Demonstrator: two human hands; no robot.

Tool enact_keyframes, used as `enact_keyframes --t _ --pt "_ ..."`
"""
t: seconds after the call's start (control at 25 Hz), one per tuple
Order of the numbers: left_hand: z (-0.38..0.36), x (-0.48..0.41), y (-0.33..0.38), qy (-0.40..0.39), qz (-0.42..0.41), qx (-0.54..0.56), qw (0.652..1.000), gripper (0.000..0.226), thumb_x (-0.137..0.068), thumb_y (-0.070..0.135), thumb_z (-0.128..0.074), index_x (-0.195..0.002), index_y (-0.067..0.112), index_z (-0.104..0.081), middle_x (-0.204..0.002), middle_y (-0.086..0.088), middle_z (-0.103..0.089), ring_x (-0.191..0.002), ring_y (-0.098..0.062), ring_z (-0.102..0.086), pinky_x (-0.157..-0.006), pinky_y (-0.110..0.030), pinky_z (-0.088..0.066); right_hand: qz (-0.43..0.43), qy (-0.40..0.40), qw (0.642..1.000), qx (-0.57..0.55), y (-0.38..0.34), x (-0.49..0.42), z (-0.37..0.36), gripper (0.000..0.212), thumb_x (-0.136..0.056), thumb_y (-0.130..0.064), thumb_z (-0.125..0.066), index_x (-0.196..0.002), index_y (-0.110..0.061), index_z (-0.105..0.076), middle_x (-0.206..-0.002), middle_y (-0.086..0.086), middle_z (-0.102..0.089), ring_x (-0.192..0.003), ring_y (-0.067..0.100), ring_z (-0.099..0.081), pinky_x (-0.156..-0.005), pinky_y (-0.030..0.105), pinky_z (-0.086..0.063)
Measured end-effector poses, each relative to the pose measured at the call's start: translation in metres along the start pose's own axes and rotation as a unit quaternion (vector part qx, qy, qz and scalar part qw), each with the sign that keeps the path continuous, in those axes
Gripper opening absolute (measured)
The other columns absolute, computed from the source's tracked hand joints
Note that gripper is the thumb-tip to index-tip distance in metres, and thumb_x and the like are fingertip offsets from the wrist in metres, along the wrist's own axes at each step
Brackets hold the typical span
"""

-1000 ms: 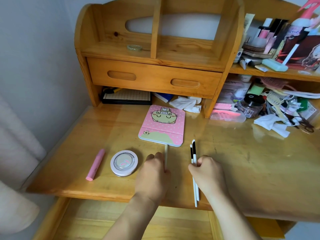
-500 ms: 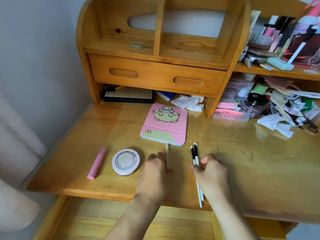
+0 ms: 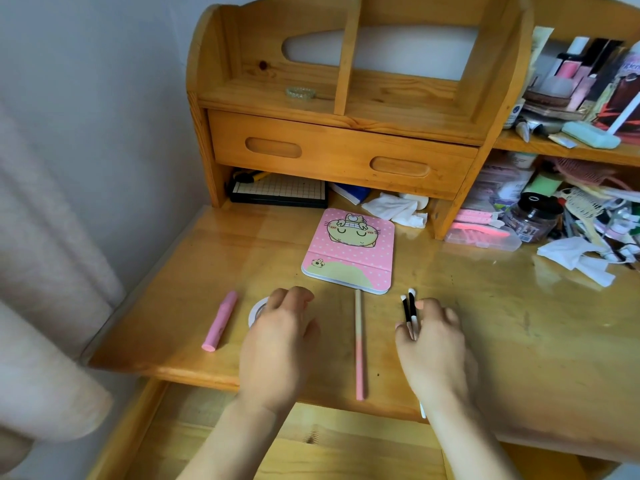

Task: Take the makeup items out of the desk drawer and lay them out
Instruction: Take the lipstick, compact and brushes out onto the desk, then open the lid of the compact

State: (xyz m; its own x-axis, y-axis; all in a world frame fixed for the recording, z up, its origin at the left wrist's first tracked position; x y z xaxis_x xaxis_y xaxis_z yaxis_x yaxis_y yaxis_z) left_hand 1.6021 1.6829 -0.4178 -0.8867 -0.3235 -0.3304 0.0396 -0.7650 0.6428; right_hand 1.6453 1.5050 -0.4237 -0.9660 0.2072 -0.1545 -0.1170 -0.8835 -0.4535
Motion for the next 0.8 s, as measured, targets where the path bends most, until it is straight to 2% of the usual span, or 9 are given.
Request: enact_keyframes --t 0.08,0.2,0.28,0.44,0.6,0.72,0.8 --pt "0.011 -0.002 -0.011 0.022 -0.005 -0.024 0.999 0.032 -0.075 0.011 -0.064 -0.106 0.021 -0.06 -0.104 0.002 -0.06 -0.089 -0.022 -0.061 -0.063 -0.03 -0.047 0.027 0.006 1.0 0.008 -0.012 0.003 -0.001 0.034 -0.083 -0.03 -0.054 -0.116 -0.023 -0.05 -0.112 0.005 -0.053 -0.091 0.032 -0.062 -0.067 0.035 -0.047" --pt "0.021 -0.001 -0.026 0.03 0.022 -0.046 0.998 0.039 -0.07 0.011 -0.067 -0.107 0.021 -0.06 -0.106 0.0 -0.06 -0.097 -0.026 -0.057 -0.067 -0.032 -0.047 0.066 0.005 0.998 0.008 -0.03 0.007 -0.004 0.031 -0.083 -0.025 -0.054 -0.114 -0.023 -0.05 -0.121 0.004 -0.052 -0.097 0.032 -0.059 -0.067 0.034 -0.045" --pt "0.024 0.002 -0.034 0.017 0.034 -0.052 0.998 0.043 -0.068 0.013 -0.07 -0.109 0.021 -0.059 -0.111 -0.001 -0.058 -0.105 -0.027 -0.053 -0.075 -0.036 -0.05 0.099 0.011 0.995 -0.001 -0.042 0.012 -0.007 0.031 -0.082 -0.022 -0.056 -0.113 -0.022 -0.052 -0.115 0.003 -0.052 -0.098 0.03 -0.057 -0.065 0.033 -0.043" --pt "0.021 0.007 -0.046 -0.037 0.049 -0.061 0.996 0.053 -0.069 0.017 -0.071 -0.119 0.021 -0.052 -0.123 -0.005 -0.053 -0.132 -0.027 -0.037 -0.095 -0.041 -0.045 0.19 0.006 0.982 -0.004 -0.054 0.019 -0.028 0.033 -0.071 -0.012 -0.064 -0.104 -0.016 -0.059 -0.101 0.006 -0.06 -0.089 0.032 -0.06 -0.068 0.038 -0.05" --pt "0.021 0.01 -0.052 -0.056 0.057 -0.037 0.996 0.06 -0.072 0.02 -0.068 -0.128 0.02 -0.044 -0.138 -0.005 -0.046 -0.145 -0.018 -0.017 -0.103 -0.045 -0.04 0.246 -0.029 0.969 0.012 -0.062 0.029 -0.046 0.039 -0.069 -0.013 -0.065 -0.107 -0.021 -0.06 -0.101 0.001 -0.062 -0.092 0.027 -0.06 -0.075 0.039 -0.052" --pt "0.02 0.006 -0.058 -0.064 0.038 -0.026 0.997 0.07 -0.071 0.023 -0.071 -0.134 0.019 -0.04 -0.141 -0.002 -0.046 -0.145 -0.016 -0.013 -0.109 -0.039 -0.034 0.291 -0.052 0.955 0.013 -0.067 0.034 -0.053 0.05 -0.068 -0.014 -0.066 -0.116 -0.028 -0.058 -0.106 -0.005 -0.062 -0.097 0.024 -0.059 -0.077 0.039 -0.052" --pt "0.016 0.003 -0.063 -0.073 0.02 -0.019 0.997 0.072 -0.069 0.024 -0.072 -0.134 0.019 -0.04 -0.136 -0.003 -0.051 -0.144 -0.021 -0.017 -0.111 -0.027 -0.025 0.304 -0.063 0.951 0.01 -0.069 0.035 -0.054 0.053 -0.067 -0.017 -0.068 -0.117 -0.032 -0.057 -0.11 -0.008 -0.063 -0.098 0.023 -0.058 -0.078 0.039 -0.051"
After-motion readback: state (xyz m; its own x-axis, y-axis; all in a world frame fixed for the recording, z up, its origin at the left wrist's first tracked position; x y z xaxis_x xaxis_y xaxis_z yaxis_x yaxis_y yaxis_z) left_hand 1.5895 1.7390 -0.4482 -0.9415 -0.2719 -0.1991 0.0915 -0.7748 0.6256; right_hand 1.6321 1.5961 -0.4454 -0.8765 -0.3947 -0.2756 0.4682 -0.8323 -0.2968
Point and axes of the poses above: each hand's wrist, its own x-axis away from the middle knuckle, its own z-axis out of the back of the hand, y = z × x, the point moved 1 cm from there along -x, towards the middle knuckle
